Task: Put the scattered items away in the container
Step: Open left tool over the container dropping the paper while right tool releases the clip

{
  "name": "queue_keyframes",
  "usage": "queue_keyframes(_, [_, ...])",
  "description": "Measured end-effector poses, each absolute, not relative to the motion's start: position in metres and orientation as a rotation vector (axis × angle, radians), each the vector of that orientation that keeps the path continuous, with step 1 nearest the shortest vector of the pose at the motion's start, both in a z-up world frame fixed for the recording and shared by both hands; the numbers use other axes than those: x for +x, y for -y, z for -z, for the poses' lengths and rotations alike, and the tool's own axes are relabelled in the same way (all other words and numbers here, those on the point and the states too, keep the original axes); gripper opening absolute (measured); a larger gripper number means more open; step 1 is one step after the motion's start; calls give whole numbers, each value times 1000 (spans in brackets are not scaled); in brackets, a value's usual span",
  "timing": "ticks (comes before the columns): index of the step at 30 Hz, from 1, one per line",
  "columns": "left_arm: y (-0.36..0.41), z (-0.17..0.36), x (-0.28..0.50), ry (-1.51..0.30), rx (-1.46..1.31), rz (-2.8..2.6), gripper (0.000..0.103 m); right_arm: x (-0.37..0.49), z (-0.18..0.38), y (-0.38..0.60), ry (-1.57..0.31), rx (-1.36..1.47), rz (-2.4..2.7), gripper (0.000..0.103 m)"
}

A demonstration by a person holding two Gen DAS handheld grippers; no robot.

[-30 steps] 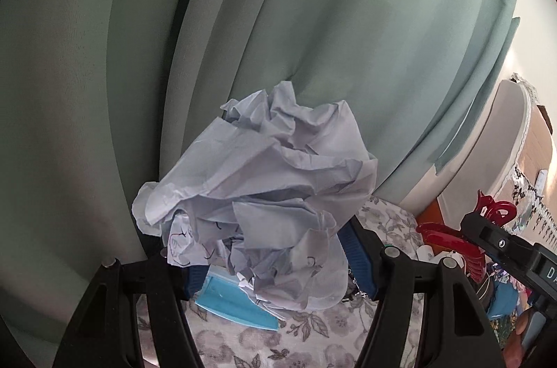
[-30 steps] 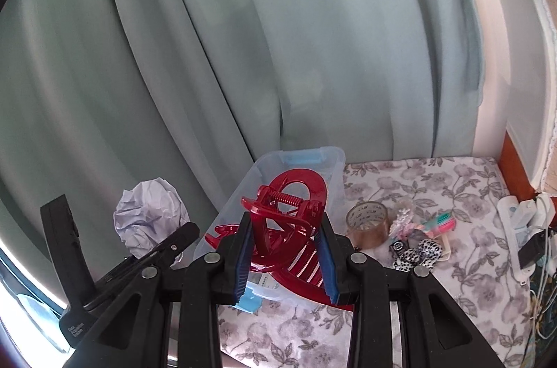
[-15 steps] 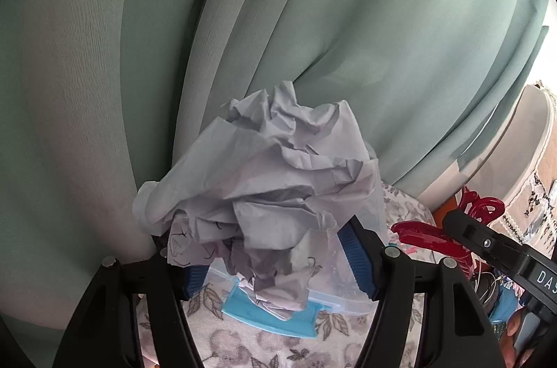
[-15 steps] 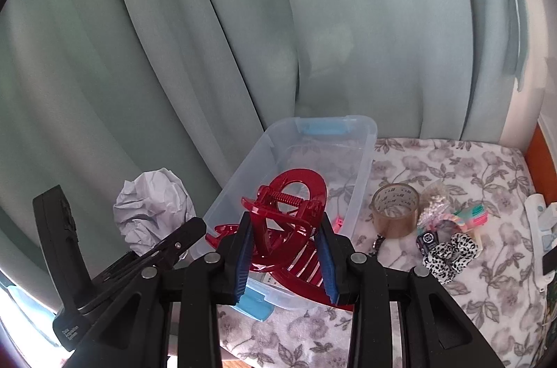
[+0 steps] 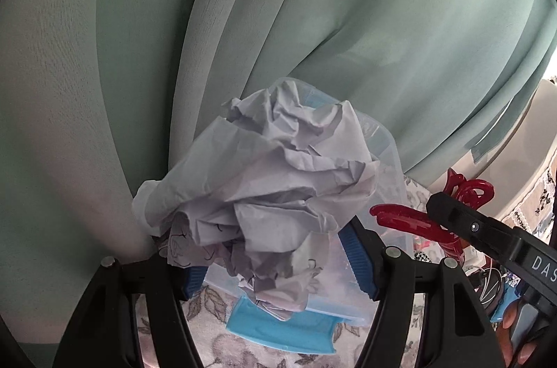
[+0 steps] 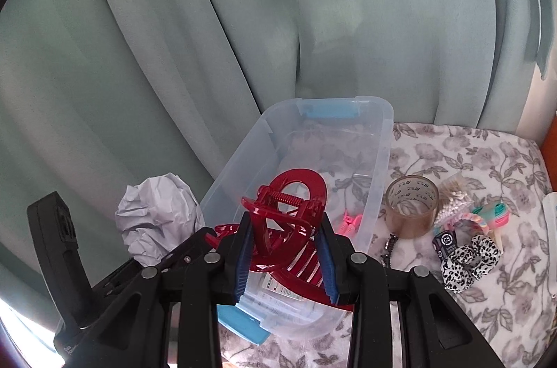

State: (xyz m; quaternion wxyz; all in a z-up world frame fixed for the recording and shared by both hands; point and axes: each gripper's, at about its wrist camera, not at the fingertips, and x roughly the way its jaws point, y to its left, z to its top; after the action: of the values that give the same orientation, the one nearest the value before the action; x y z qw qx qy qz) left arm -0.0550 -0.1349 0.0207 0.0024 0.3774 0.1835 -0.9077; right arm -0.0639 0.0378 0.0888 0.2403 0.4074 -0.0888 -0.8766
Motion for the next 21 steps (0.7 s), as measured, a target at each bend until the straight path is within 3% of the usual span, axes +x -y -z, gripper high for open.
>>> queue_keyframes(18, [129,-13,-67,-551,1260,2796,75,-88,-74,-29,239,1168,2385,39])
queue_keyframes(21, [127,-14,-67,-535,1264,2800,79,-88,-72,-31,237,1168,2398,49])
